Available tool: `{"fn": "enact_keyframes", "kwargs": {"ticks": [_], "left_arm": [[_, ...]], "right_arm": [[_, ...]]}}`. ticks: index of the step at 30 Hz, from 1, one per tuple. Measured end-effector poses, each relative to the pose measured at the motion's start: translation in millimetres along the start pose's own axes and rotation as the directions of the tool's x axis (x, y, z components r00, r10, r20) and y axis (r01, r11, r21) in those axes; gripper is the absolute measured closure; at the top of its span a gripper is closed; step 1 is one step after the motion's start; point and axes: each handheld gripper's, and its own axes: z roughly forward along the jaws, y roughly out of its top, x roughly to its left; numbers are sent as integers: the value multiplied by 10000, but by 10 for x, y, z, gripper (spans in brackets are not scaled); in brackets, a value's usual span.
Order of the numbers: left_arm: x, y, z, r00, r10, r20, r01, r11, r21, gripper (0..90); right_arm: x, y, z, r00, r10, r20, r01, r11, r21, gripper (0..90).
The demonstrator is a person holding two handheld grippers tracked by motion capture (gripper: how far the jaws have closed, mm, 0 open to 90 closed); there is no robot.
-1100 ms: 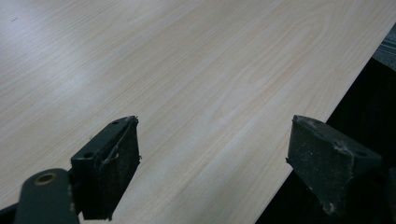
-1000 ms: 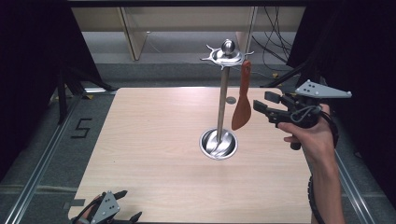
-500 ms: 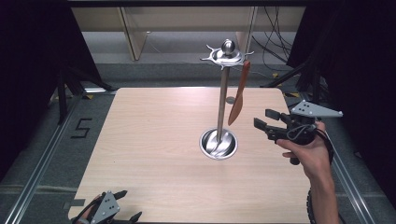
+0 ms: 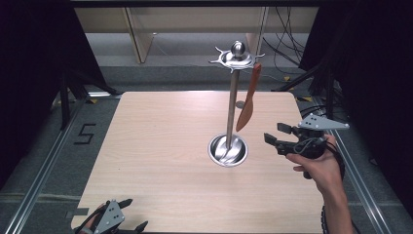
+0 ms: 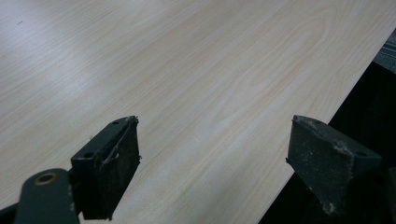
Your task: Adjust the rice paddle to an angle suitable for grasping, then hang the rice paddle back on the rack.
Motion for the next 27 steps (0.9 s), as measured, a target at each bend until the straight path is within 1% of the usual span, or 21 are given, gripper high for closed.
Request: {"fn": "enact_keyframes", "kwargs": {"ticks": [2,3,4,5,7,9,10,11,12,13,14,15,16,17,18,20,21,22,24,26,27], "left_arm": [[10,1,-6,9999,132,-12,-132,9999,-2,162],[9,0,-8,9999,110,-1,-110,9999,4,162],[10,0,-8,9999,125,-2,-125,9999,5,162],[11,-1,3,9998,168,-85,-169,9997,-168,162],[24,5,-4,9992,360,-161,-362,9993,-96,161],[19,7,2,9997,213,-120,-215,9996,-158,161],[34,10,-6,9990,435,-119,-435,9991,-10,162],[17,4,10,9998,143,-123,-143,9999,-42,161],[24,16,6,9994,324,-96,-324,9995,-10,161],[7,22,8,10000,59,44,-59,10000,-23,161],[23,31,8,9994,359,-21,-359,9993,-56,162],[12,26,8,9999,135,-30,-135,9999,-63,161],[23,26,7,9997,244,-34,-244,9997,-49,161],[6,17,12,9999,-117,54,117,9999,-62,162],[27,16,9,9998,177,-47,-177,9998,-43,162],[38,17,4,9994,338,-102,-338,9994,40,161],[7,17,9,10000,-56,49,56,10000,-41,161],[16,23,5,9997,224,-53,-225,9996,-150,162],[9,30,2,9999,166,24,-166,9998,-146,161],[14,21,5,9999,140,21,-140,9999,-5,162],[18,14,24,9996,281,-20,-282,9993,-231,162]], "right_arm": [[12,-30,21,9997,235,-62,-234,9996,134,363],[-16,-43,27,10000,-69,24,69,9998,187,360],[4,-66,38,9997,194,146,-196,9997,144,358],[-18,-73,35,10000,-35,73,32,9995,305,358],[-6,-123,49,9999,110,117,-114,9994,342,356],[-18,-169,50,9999,49,103,-54,9985,545,355],[-25,-198,58,9998,139,125,-145,9986,515,354],[-40,-211,53,9998,63,171,-73,9982,602,353],[-45,-230,54,9996,176,199,-188,9979,615,353],[-55,-254,60,9996,156,215,-169,9979,632,352],[-65,-280,55,9997,150,197,-165,9967,794,351],[-65,-311,67,9995,218,216,-233,9972,709,350],[-68,-336,67,9993,321,182,-334,9964,782,350],[-72,-358,68,9992,372,175,-386,9955,867,349],[-86,-384,67,9993,347,143,-360,9944,994,349],[-116,-442,77,9991,372,193,-392,9928,1129,349],[-110,-459,75,9983,509,297,-542,9909,1232,348],[-112,-487,80,9980,575,275,-606,9897,1300,347],[-116,-532,103,9982,556,214,-578,9906,1240,347],[-126,-562,100,9987,483,149,-500,9870,1525,347],[-123,-569,95,9983,546,217,-574,9850,1627,347]]}}
